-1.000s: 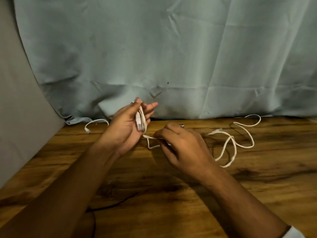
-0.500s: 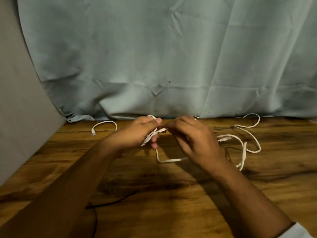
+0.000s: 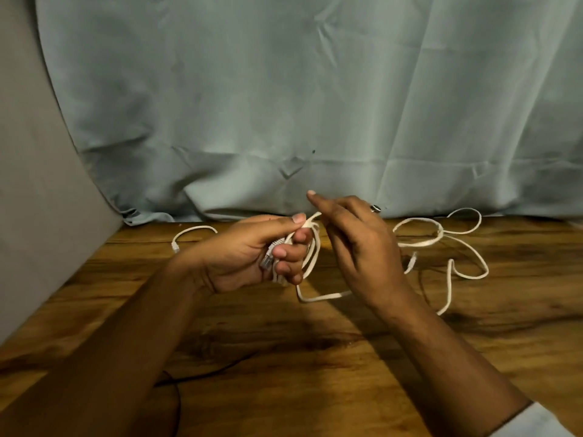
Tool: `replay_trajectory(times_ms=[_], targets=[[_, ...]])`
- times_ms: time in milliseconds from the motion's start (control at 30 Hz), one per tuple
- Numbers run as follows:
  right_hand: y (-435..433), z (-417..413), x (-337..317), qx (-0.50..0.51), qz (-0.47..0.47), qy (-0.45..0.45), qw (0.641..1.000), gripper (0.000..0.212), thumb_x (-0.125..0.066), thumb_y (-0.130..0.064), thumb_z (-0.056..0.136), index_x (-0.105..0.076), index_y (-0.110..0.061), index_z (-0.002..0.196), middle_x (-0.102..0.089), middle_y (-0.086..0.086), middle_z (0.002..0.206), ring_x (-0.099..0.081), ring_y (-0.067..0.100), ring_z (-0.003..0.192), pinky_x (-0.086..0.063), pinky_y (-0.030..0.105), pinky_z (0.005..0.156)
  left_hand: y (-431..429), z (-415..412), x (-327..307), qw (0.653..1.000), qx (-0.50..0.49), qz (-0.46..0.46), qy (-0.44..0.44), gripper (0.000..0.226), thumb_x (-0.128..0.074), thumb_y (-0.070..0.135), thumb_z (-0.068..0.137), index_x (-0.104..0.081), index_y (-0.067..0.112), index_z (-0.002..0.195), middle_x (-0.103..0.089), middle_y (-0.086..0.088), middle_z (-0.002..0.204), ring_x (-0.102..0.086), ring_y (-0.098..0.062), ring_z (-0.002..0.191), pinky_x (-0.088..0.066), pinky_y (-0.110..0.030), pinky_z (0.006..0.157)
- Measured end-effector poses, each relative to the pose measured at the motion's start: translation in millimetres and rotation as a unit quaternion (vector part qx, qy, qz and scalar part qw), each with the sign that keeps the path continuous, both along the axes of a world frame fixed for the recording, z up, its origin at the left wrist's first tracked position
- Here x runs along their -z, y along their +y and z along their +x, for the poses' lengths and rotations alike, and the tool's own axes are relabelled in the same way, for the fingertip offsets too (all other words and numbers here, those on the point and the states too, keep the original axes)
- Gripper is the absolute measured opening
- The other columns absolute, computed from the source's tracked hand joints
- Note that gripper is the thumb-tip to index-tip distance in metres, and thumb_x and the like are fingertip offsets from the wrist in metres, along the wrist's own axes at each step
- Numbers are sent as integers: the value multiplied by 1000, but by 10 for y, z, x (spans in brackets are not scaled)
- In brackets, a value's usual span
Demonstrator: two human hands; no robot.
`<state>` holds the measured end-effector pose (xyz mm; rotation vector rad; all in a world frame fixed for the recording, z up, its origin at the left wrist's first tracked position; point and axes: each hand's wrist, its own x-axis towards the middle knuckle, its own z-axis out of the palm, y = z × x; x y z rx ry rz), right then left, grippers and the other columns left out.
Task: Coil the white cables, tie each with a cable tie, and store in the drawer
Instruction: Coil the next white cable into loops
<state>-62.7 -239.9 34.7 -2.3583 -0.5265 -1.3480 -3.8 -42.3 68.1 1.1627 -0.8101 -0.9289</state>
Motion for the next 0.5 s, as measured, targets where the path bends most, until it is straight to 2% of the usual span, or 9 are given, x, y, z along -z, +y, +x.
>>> replay_trajectory(times_ms=[100,233,300,400,500], targets=[[-77,-51,-54,59,1,-22,998,44,-59,-11,101,-59,-16,145,-65,8,114,-63,25,97,-54,44,76,26,72,6,998,2,-35,57,33,-40,32,107,-54,17,82,-40,8,56,-44,-9,51,-50,-33,73],[-187,-113,-177,148,-100,-88,980,23,-66,-13,99,-73,-13,121,-71,11,107,-65,33,91,-49,47,74,47,115,27,996,1,-36,79,32,-41,33,105,-54,18,80,-41,9,54,-44,-7,48,-49,-32,71],[-183,-115,-206,166,-101,-121,973,19,-66,-12,99,-75,-13,116,-72,10,105,-64,33,90,-46,47,77,32,66,22,996,30,-30,80,31,-42,33,104,-53,19,79,-40,10,54,-42,-6,48,-49,-31,71],[-161,-61,-182,131,-45,-96,986,23,-67,-8,96,-74,-15,116,-70,8,106,-63,31,94,-47,48,80,-20,-61,-32,991,84,-42,96,31,-38,33,105,-52,20,81,-31,10,56,-41,-5,49,-47,-29,73],[-13,-2,-82,-9,40,-13,999,23,-67,-4,92,-74,-12,113,-69,3,102,-64,22,93,-50,40,78,-59,-137,-102,981,109,-93,130,29,-35,32,107,-48,19,85,-29,9,58,-34,-7,51,-47,-28,75]])
